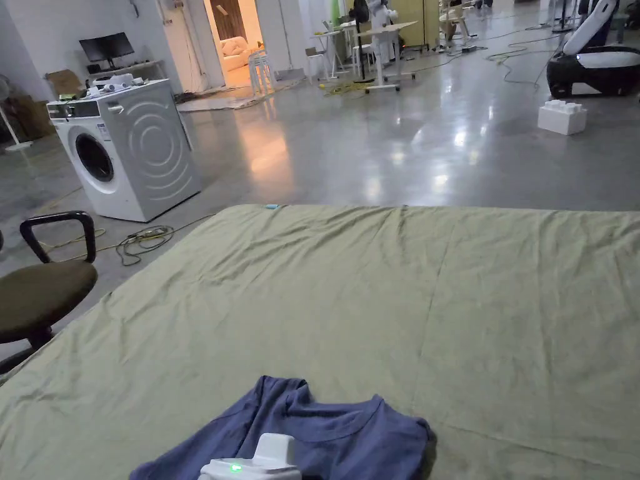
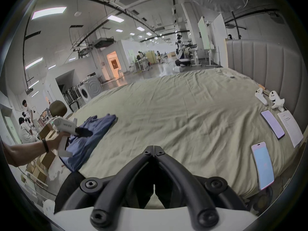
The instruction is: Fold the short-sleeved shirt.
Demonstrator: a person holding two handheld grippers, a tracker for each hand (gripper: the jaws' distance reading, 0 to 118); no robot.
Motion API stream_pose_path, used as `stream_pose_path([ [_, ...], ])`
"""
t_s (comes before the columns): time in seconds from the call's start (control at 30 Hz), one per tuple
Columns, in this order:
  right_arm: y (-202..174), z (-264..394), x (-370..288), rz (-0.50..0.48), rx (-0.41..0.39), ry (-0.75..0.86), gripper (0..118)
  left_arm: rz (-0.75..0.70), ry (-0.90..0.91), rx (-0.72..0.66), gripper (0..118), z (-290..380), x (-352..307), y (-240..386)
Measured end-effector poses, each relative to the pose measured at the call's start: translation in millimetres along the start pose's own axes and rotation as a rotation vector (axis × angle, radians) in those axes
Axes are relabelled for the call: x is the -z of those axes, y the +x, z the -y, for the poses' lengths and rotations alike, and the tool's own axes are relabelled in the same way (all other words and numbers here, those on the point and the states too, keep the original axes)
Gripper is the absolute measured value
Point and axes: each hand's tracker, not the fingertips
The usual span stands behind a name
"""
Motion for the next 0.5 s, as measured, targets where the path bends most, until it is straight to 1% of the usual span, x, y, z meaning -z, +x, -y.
stream_pose_path([
  [0.03, -0.2, 1.9, 1.3, -0.008, 0.003, -0.009, 0, -0.002, 0.000, -0.002, 49, -1.4, -3.1, 3.3],
  [0.07, -0.9, 2.8, 1.6, -0.014, 0.006, -0.011, 0, -0.011, 0.001, -0.007, 24, -3.5, -3.6, 3.8],
  [0.1, -1.6, 3.1, 1.4, -0.019, 0.007, -0.013, 0, -0.015, 0.000, -0.014, 10, -4.7, -2.1, 2.5],
  [0.2, -1.0, 3.9, -4.5, -0.029, 0.008, -0.007, 0, 0.017, -0.008, -0.125, 3, -5.2, 3.6, -8.2],
  [0.23, -0.1, 3.5, -8.2, -0.028, 0.005, -0.003, 0, 0.034, -0.002, -0.182, 1, -7.5, 0.4, -13.5],
  [0.3, 6.2, 6.4, -16.3, -0.024, 0.008, 0.011, 0, 0.091, 0.041, -0.349, 1, -9.2, -13.2, -28.0],
  [0.37, 14.7, 8.2, -22.8, -0.025, 0.019, 0.016, 0, 0.235, 0.156, -0.519, 1, -17.4, -36.6, -46.7],
  [0.4, 17.5, 9.6, -25.6, -0.020, 0.025, 0.016, 0, 0.262, 0.183, -0.558, 1, -23.2, -48.3, -52.4],
  [0.43, 21.3, 11.2, -28.3, -0.018, 0.030, 0.015, 0, 0.295, 0.224, -0.559, 1, -26.9, -60.0, -56.2],
  [0.5, 28.6, 15.2, -34.2, -0.009, 0.045, 0.016, 0, 0.266, 0.276, -0.490, 1, -45.5, -87.3, -55.2],
])
